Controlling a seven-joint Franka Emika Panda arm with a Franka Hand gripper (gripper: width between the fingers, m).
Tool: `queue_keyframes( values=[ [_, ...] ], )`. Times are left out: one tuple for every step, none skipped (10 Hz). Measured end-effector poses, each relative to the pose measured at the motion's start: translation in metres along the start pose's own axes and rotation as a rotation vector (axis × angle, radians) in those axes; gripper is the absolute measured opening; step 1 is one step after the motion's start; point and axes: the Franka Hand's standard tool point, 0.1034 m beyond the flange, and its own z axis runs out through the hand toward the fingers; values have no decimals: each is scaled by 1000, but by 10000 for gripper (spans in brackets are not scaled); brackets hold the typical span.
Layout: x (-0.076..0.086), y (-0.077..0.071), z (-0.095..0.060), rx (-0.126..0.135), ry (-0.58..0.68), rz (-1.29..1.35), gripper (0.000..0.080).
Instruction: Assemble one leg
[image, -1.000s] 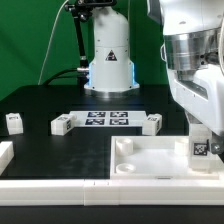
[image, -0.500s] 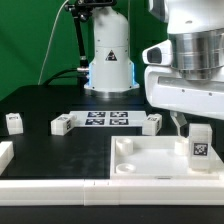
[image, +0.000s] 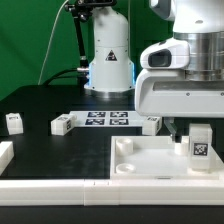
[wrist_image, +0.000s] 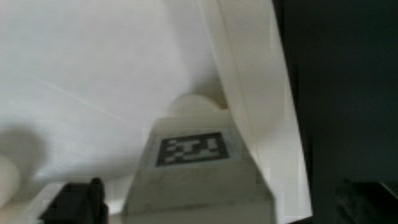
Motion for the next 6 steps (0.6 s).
queue_keyframes(
  values=[
    [2, 5, 1, 6, 30, -63, 649],
    [0, 5, 2, 5, 28, -43, 649],
    [0, 5, 2, 5, 28, -45, 529],
    [0, 5, 2, 5, 28, -44, 393],
    [0, 5, 2, 5, 28, -44, 393],
    [0, 5, 2, 5, 28, -44, 290]
  ],
)
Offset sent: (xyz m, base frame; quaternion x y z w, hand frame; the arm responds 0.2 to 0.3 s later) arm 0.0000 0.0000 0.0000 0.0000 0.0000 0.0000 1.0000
